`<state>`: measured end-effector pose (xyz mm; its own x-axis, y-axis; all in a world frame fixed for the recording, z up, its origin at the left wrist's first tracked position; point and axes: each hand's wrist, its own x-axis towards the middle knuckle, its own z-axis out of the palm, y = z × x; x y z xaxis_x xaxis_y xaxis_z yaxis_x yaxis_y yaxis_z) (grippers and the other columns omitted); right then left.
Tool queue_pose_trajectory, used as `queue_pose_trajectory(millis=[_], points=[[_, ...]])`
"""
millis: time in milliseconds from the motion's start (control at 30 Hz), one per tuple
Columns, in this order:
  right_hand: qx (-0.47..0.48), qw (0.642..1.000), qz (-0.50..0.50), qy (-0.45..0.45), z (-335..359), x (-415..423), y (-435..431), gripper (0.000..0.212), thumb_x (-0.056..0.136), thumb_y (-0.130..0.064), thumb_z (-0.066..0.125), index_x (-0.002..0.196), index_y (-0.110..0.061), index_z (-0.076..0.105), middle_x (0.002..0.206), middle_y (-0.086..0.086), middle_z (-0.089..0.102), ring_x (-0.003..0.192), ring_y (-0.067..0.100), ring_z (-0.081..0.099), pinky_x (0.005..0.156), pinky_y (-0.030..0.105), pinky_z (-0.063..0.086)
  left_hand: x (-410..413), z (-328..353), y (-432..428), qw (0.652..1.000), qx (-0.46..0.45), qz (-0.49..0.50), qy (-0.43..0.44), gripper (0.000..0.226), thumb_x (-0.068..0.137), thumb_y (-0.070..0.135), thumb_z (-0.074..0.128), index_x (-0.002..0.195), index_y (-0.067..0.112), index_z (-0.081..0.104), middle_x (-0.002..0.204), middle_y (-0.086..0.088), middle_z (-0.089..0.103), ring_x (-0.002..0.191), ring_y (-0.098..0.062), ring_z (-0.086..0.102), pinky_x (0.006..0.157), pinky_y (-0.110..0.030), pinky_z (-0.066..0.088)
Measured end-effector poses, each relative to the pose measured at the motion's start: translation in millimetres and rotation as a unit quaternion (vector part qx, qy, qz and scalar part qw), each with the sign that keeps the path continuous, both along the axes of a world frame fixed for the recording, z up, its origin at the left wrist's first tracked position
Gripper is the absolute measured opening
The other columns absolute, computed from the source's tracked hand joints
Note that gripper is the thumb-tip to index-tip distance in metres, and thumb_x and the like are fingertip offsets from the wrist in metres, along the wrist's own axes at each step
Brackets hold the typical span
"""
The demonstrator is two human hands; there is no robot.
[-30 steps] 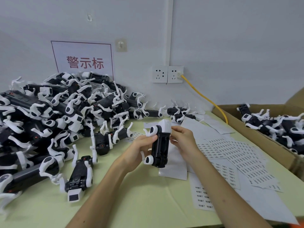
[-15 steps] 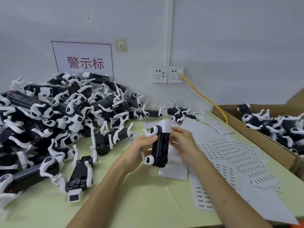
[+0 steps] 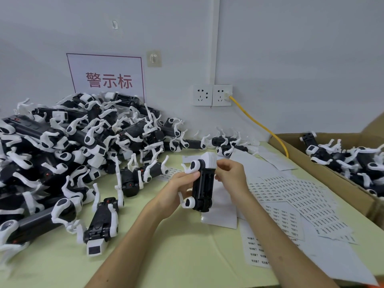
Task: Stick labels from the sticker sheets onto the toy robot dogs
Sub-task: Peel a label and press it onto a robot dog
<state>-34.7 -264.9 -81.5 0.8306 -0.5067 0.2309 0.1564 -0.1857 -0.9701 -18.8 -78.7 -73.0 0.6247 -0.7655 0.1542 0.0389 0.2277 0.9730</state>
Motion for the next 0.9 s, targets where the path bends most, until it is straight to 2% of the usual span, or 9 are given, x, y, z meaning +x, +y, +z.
queue_pose_trajectory(millis=[100, 167, 333, 400, 533, 633, 700, 800, 900], points=[[-0.139, 0.989, -0.057, -0.010, -2, -1, 3, 0.008, 0.084, -0.011, 0.074, 0.078, -0.016, 0.074, 0.071, -0.003, 0.069, 0.061, 0.009, 0.057, 0.060, 0.018, 0.044, 0, -1, -1, 1.000, 0.007, 0.011, 0.003, 0.032, 0.087, 0.044, 0.066, 0.095, 0.016, 0.078, 0.086, -0.002, 0.069, 0.080, -0.015, 0.067, 0.073, -0.025, 0.054], [-0.189, 0.979, -0.072, -0.015, -3, -2, 6, 0.010, 0.082, -0.009, 0.071, 0.076, -0.018, 0.072, 0.070, -0.001, 0.067, 0.060, 0.011, 0.054, 0.055, 0.017, 0.040, 1, -1, -1, 1.000, 0.012, 0.021, 0.002, 0.026, 0.089, 0.039, 0.067, 0.093, 0.016, 0.078, 0.087, -0.001, 0.069, 0.081, -0.015, 0.067, 0.074, -0.024, 0.053], [-0.250, 0.964, -0.082, -0.043, -5, -5, 9, 0.013, 0.080, -0.005, 0.068, 0.075, -0.017, 0.068, 0.065, -0.001, 0.061, 0.057, 0.011, 0.046, 0.054, 0.026, 0.039, 2, -2, -3, 0.999, 0.022, 0.025, -0.002, 0.025, 0.092, 0.034, 0.061, 0.091, 0.014, 0.077, 0.086, -0.002, 0.070, 0.082, -0.015, 0.067, 0.074, -0.023, 0.052], [-0.270, 0.957, -0.087, -0.058, -7, -5, 9, 0.021, 0.079, -0.004, 0.067, 0.070, -0.021, 0.061, 0.062, -0.005, 0.056, 0.054, 0.009, 0.043, 0.052, 0.023, 0.035, 3, -4, -3, 0.999, 0.023, 0.027, -0.006, 0.027, 0.091, 0.034, 0.062, 0.094, 0.012, 0.077, 0.088, -0.003, 0.070, 0.085, -0.016, 0.068, 0.075, -0.024, 0.052], [-0.288, 0.945, -0.133, -0.076, -8, -3, 6, 0.015, 0.084, -0.008, 0.070, 0.075, -0.018, 0.065, 0.063, -0.005, 0.060, 0.057, 0.011, 0.053, 0.054, 0.017, 0.039, 7, -4, -3, 0.999, 0.010, 0.043, -0.001, 0.034, 0.086, 0.044, 0.067, 0.098, 0.014, 0.079, 0.094, -0.004, 0.072, 0.090, -0.017, 0.068, 0.078, -0.027, 0.054], [-0.200, 0.966, -0.141, -0.086, -3, -2, 2, 0.021, 0.087, -0.014, 0.076, 0.071, -0.025, 0.067, 0.063, -0.011, 0.064, 0.062, 0.003, 0.059, 0.058, 0.007, 0.039, 11, -4, -2, 0.996, -0.030, 0.077, 0.020, 0.038, 0.085, 0.045, 0.067, 0.105, 0.016, 0.080, 0.101, -0.009, 0.072, 0.097, -0.022, 0.069, 0.089, -0.039, 0.056], [-0.105, 0.987, -0.103, -0.065, 0, 0, 1, 0.020, 0.087, -0.018, 0.077, 0.072, -0.029, 0.070, 0.062, -0.011, 0.066, 0.054, 0.002, 0.057, 0.057, 0.009, 0.041, 14, -4, -2, 0.989, -0.067, 0.126, 0.039, 0.030, 0.089, 0.044, 0.068, 0.107, 0.024, 0.081, 0.102, -0.007, 0.074, 0.096, -0.019, 0.071, 0.094, -0.043, 0.055], [0.056, 0.997, 0.008, -0.047, 6, -3, 2, 0.010, 0.091, -0.012, 0.073, 0.086, -0.019, 0.078, 0.061, -0.006, 0.064, 0.050, 0.008, 0.051, 0.052, 0.017, 0.043, 21, -2, 1, 0.958, -0.154, 0.192, 0.147, 0.038, 0.085, 0.041, 0.071, 0.114, 0.018, 0.077, 0.102, -0.005, 0.075, 0.090, -0.016, 0.073, 0.076, -0.028, 0.061], [0.149, 0.982, 0.113, -0.022, 11, -7, 3, 0.015, 0.094, -0.010, 0.065, 0.098, -0.014, 0.080, 0.065, 0.000, 0.059, 0.052, 0.012, 0.043, 0.054, 0.021, 0.039, 29, -2, 6, 0.913, -0.220, 0.232, 0.253, 0.017, 0.080, 0.036, 0.074, 0.089, 0.022, 0.079, 0.095, 0.001, 0.071, 0.080, -0.015, 0.067, 0.064, -0.023, 0.057]])
